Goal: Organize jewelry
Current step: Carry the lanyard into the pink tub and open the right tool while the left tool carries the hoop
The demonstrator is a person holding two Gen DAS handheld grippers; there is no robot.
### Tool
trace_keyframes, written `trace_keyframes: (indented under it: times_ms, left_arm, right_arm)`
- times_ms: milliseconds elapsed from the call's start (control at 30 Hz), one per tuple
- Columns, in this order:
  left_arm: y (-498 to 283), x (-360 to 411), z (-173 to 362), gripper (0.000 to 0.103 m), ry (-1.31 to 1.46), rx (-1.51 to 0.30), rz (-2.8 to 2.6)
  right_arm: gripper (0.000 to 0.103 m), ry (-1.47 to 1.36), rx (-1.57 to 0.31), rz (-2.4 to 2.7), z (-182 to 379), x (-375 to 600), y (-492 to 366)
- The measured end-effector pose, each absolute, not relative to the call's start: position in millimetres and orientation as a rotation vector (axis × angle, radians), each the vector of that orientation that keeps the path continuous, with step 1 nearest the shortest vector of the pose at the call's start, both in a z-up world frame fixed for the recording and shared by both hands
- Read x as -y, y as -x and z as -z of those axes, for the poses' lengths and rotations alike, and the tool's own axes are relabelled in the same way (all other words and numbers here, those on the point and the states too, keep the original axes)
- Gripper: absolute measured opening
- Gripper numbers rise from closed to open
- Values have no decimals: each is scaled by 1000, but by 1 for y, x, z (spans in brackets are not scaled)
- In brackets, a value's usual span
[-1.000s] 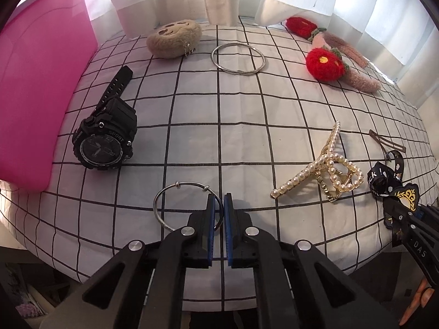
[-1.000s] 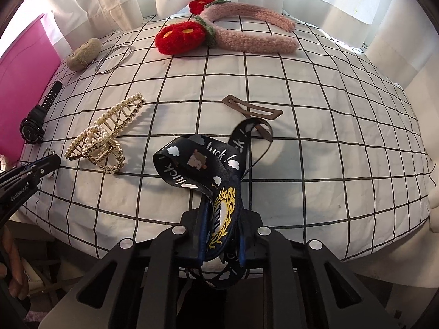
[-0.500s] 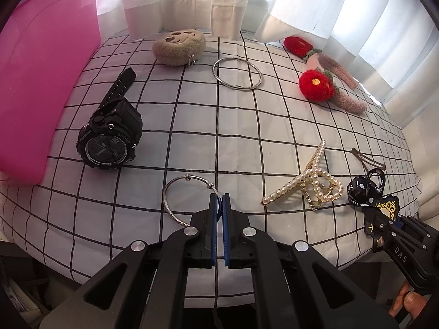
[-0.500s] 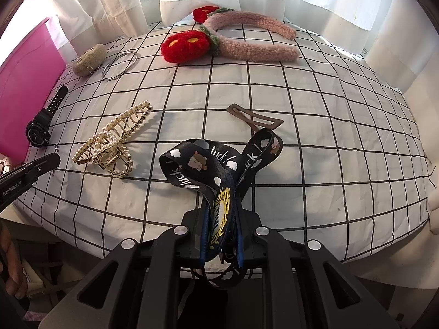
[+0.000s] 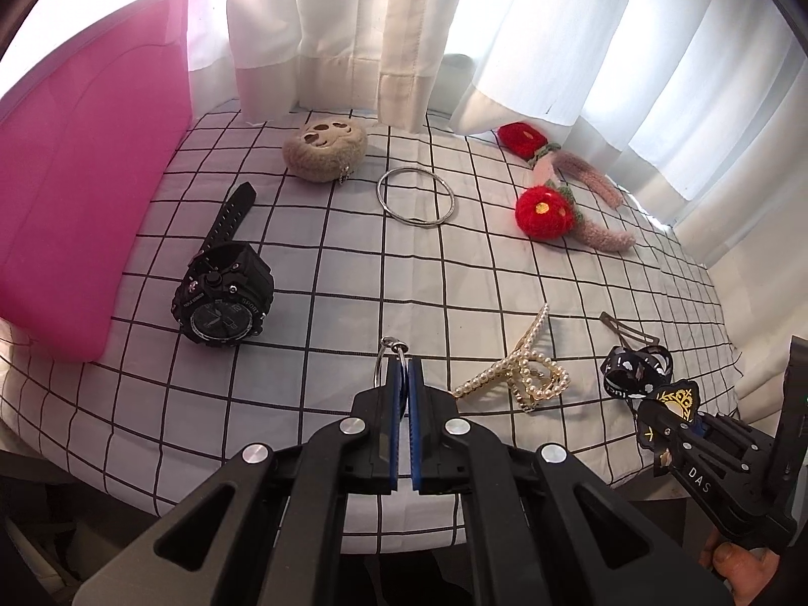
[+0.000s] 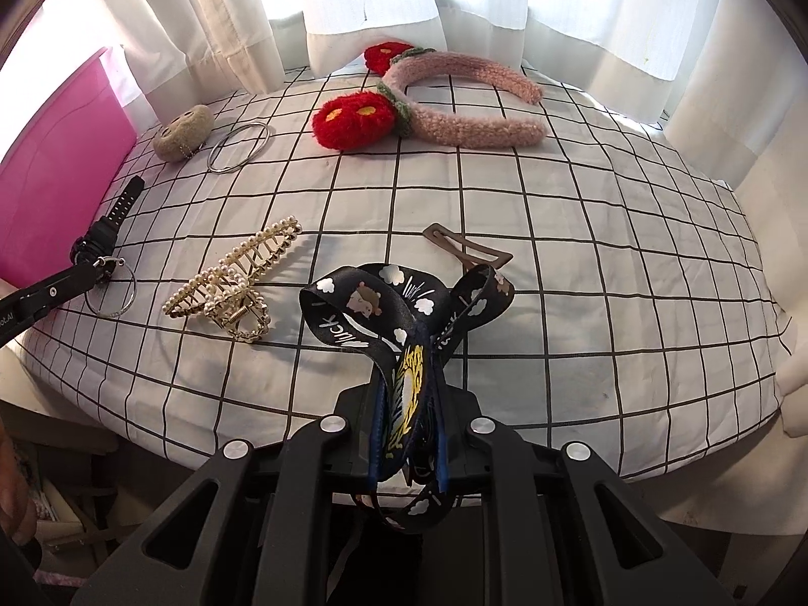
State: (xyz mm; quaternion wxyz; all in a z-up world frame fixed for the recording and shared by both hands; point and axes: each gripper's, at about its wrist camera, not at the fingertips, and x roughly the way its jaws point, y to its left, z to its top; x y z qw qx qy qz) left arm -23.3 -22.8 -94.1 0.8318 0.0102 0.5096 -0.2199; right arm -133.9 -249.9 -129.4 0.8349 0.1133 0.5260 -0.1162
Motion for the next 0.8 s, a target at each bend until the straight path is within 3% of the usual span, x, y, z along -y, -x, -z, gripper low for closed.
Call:
trace_keyframes:
  times_ms: [800]
  left_arm:
    - [0,-27,-14,3,56,-836,434]
  right_arm:
    - [15,-99,-898,102,23,189,73]
